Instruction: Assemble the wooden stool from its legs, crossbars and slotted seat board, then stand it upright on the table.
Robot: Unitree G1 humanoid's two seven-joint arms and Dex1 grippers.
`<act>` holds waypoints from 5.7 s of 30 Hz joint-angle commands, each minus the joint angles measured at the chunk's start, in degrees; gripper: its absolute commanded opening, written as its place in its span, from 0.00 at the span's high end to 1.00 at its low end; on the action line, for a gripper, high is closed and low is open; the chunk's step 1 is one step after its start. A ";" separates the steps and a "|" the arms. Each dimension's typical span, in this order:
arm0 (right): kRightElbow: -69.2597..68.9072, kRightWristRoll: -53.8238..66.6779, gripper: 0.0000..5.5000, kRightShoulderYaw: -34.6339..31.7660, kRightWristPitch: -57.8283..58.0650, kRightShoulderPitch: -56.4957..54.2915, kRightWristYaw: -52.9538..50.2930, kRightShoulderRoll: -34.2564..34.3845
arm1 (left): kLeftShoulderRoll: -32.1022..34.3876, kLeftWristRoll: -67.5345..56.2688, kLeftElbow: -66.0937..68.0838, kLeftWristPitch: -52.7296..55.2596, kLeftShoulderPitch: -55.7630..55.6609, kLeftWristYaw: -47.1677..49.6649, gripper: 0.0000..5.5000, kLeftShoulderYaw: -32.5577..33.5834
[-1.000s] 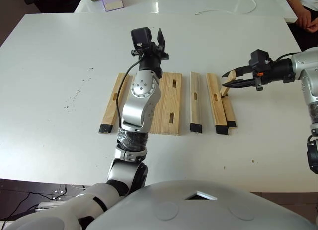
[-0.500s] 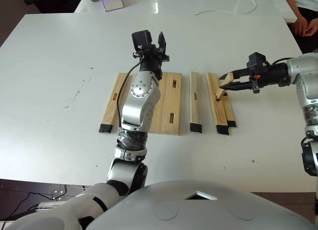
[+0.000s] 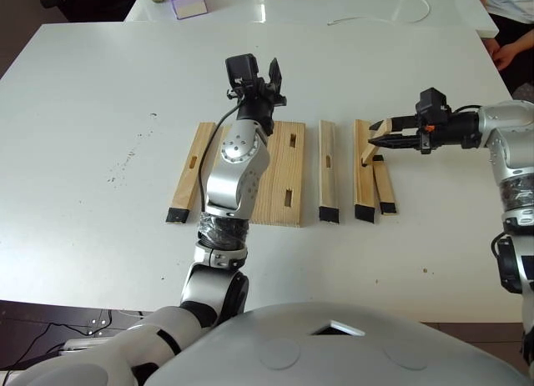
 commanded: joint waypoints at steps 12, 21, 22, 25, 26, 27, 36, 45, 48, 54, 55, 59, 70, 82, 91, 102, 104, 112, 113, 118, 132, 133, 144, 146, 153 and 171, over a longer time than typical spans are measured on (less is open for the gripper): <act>4.66 -4.86 0.76 4.20 -2.36 7.53 -5.11 1.87 | -3.05 -0.51 -1.30 1.75 1.26 -0.71 0.58 0.27; -2.40 3.42 0.63 -2.96 0.11 6.28 -7.40 2.95 | -2.67 -0.06 -0.66 0.81 1.36 -0.39 0.58 1.24; -3.41 3.45 0.60 -3.24 0.58 6.24 -8.07 3.08 | -2.74 -0.16 -0.70 0.82 1.53 -0.26 0.58 1.56; -7.07 2.63 0.52 -3.04 2.12 7.58 -9.09 3.11 | -2.61 0.06 -0.76 0.51 1.81 -0.16 0.58 1.88; -7.40 1.97 0.50 -2.72 2.19 7.72 -9.43 3.05 | -2.63 0.25 -0.80 0.25 1.92 0.06 0.58 1.96; -7.83 1.50 0.48 -2.43 2.80 8.00 -9.78 2.85 | -2.69 0.35 -0.82 0.11 1.98 0.23 0.58 2.06; -14.86 3.54 0.46 -4.49 8.90 8.79 -9.88 0.46 | -2.89 0.40 -0.87 -1.14 2.33 0.51 0.58 2.36; -24.37 12.34 0.46 -12.03 19.44 5.04 -9.69 -3.49 | -2.65 0.47 -0.79 -1.74 2.53 0.39 0.58 2.44; -25.38 16.87 0.46 -16.24 23.17 1.35 -15.97 -0.14 | -2.61 0.57 -0.68 -1.97 2.57 0.45 0.58 2.42; -33.38 12.70 0.46 -13.24 20.93 9.48 -31.16 8.83 | -2.05 0.27 -0.34 -1.53 1.88 -0.41 0.58 2.42; -34.09 12.52 0.46 -12.89 21.01 10.47 -33.09 10.18 | -1.91 0.27 -0.40 -1.37 1.87 -0.56 0.58 2.40; -37.73 13.62 0.46 -13.64 21.79 12.75 -36.29 11.93 | -1.44 0.19 -0.45 -0.59 1.57 -1.40 0.58 2.33; -41.25 18.98 0.46 -15.01 25.94 14.09 -40.99 11.86 | -1.42 0.50 -1.20 0.36 1.55 -1.65 0.58 2.84; -49.31 26.67 0.46 -16.17 24.68 10.73 -46.96 16.01 | -1.31 0.50 -1.72 1.16 1.74 -1.88 0.58 2.79; -68.20 24.91 0.46 0.86 39.70 28.47 -50.73 1.06 | -4.32 2.51 -13.20 5.33 7.59 4.56 0.58 1.47; -67.56 18.90 0.46 -6.47 55.37 37.98 -63.10 -1.03 | -7.41 -1.11 -25.23 3.39 12.12 18.70 0.58 5.14; -68.27 18.71 0.46 -8.80 58.99 39.15 -67.86 2.82 | -6.76 -1.95 -24.85 3.39 11.39 19.15 0.58 5.50; -70.35 18.70 0.37 -13.01 69.80 36.79 -79.68 18.25 | -4.28 -5.47 -22.73 4.88 9.16 18.87 0.58 5.53; -70.87 18.66 0.33 -13.49 69.99 36.47 -79.97 19.12 | -4.05 -5.73 -22.73 5.10 9.05 18.81 0.58 5.49; -72.18 18.52 0.30 -13.47 71.10 34.63 -79.63 20.15 | -3.95 -5.80 -22.72 4.81 10.28 19.19 0.58 5.05; -66.20 9.32 0.30 -3.69 62.57 40.39 -78.98 19.62 | -3.95 -6.36 -20.14 4.12 10.95 18.55 0.58 2.82; -65.88 8.80 0.30 -3.52 62.30 40.39 -78.84 19.31 | -3.99 -6.35 -20.22 3.99 11.14 18.66 0.58 2.84; -62.92 2.20 0.55 1.63 56.64 40.03 -75.61 13.36 | -3.93 -6.49 -19.48 0.37 11.59 20.65 0.58 2.66; -63.08 1.04 0.60 2.65 55.09 39.67 -74.62 11.97 | -3.31 -6.65 -19.73 0.07 11.57 20.95 0.58 3.09; -63.09 -2.97 0.62 4.22 48.80 34.53 -69.32 6.77 | -1.31 -8.77 -27.21 -0.16 13.06 23.20 0.58 7.57; -39.65 41.67 0.62 -31.19 59.94 0.91 -47.62 20.28 | 18.23 -64.60 -21.85 19.30 -0.33 -17.73 0.45 18.02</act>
